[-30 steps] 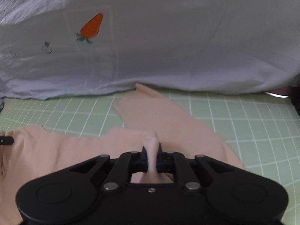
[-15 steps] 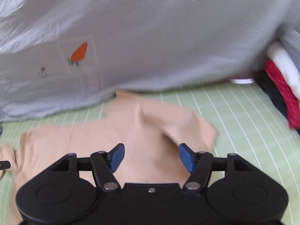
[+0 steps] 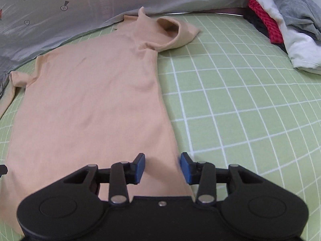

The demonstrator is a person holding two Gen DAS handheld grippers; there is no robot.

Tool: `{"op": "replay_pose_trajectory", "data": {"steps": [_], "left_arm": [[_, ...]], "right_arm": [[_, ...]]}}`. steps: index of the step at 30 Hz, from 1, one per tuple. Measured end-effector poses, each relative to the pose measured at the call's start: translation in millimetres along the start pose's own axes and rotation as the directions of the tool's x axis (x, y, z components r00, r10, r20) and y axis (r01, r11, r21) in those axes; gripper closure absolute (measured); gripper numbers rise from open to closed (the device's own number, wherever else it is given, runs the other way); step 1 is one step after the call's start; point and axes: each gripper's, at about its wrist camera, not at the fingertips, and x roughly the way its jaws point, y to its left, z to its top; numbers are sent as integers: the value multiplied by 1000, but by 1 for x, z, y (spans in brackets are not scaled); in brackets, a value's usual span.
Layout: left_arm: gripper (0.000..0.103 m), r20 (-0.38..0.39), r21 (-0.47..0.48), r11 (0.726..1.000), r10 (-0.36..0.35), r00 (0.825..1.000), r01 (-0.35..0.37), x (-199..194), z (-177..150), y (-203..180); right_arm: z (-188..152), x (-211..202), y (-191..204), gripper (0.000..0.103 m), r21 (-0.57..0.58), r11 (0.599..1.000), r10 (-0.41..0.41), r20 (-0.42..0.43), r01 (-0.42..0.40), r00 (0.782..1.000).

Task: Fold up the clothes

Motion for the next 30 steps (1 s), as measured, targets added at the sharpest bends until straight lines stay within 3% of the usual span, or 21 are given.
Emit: {"op": "replay_pose_trajectory", "data": {"steps": [6, 8, 11, 14, 20, 26, 28, 30], "left_arm": [[71, 1, 6, 1000, 4, 1000, -4, -7, -25, 7], [84, 4, 9, 1000, 7, 1000, -7, -9, -32, 10], [103, 6, 6, 1000, 1, 1000, -1, -11, -40, 16], [103, -5, -14, 999, -38, 999, 38, -13, -49, 22], [103, 2, 33, 998, -46, 999, 46, -21, -68, 22], [103, 6, -46, 998, -44, 999, 44, -23, -70, 25], [103, 5, -65, 998, -26, 1000, 26, -24, -65, 23], [98, 36, -66, 998, -10, 999, 13, -30, -57, 14]], "right_arm": [[-20, -12, -4, 68, 12, 1000, -22, 10, 22, 1000], [-26, -15, -5, 70, 19, 1000, -16, 15, 15, 1000], [-34, -20, -5, 87, 29, 1000, -6, 22, 5, 1000], [-44, -26, -3, 95, 41, 999, 4, 24, -5, 1000], [-66, -40, 4, 97, 21, 1000, -7, 20, 7, 1000], [-73, -46, 0, 97, 26, 999, 23, 5, -23, 1000], [-70, -47, -2, 94, 26, 999, 31, -9, -31, 999], [-66, -48, -5, 81, 28, 999, 42, -12, -41, 999]]}}
